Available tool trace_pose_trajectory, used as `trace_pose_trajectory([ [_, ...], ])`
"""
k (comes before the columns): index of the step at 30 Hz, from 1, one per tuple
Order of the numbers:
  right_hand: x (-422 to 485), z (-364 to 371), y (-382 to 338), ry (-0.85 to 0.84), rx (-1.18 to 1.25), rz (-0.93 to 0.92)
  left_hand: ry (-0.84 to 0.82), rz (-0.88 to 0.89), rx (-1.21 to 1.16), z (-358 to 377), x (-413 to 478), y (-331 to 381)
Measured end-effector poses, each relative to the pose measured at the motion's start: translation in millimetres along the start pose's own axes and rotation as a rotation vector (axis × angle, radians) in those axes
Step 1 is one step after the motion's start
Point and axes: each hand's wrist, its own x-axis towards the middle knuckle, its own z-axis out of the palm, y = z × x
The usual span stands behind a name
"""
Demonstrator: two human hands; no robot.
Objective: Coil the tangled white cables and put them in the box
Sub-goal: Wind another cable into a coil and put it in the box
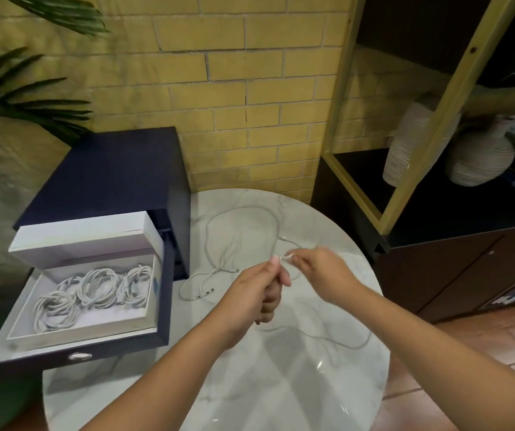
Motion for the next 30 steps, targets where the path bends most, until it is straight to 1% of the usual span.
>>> trace_pose_trajectory([
  [3, -18, 25, -23, -0.271, -0.124, -0.024, -0.005, 0.020, -0.135, -6, -1, 6],
  [5, -31, 38, -40, -0.381, -0.138, -0.030, -0.010, 0.037, -0.169, -14, -2, 6],
  [9, -46, 46, -54, -0.433, -0.226, -0.036, -0.026, 0.036, -0.243, -31, -1, 2],
  [12, -52, 47, -61, -0.479, -0.229, -0.072, -0.039, 0.049, -0.204, -39, -1, -3],
  [14, -52, 48, -62, -0.496, -0.221, -0.080, -0.006, 0.074, -0.130, -43, 0, -8],
  [18, -49, 36, -68, -0.447, -0.270, -0.112, 0.111, 0.117, 0.135, -51, 2, -19],
  [20, -46, 24, -71, -0.367, -0.290, -0.146, 0.151, 0.163, 0.353, -53, 3, -23],
  [22, -43, 13, -73, -0.258, -0.299, -0.192, 0.131, 0.230, 0.572, -52, 0, -24],
  [24, -42, 7, -74, -0.163, -0.359, -0.247, 0.085, 0.283, 0.777, -49, -2, -24],
  [26, -40, 3, -75, -0.106, -0.421, -0.320, 0.054, 0.281, 0.961, -46, -1, -25],
  [28, -36, -3, -71, -0.055, -0.466, -0.409, 0.026, 0.233, 1.023, -46, 1, -24],
  [30, -29, -11, -64, -0.022, -0.487, -0.444, 0.009, 0.167, 0.963, -46, 3, -19],
])
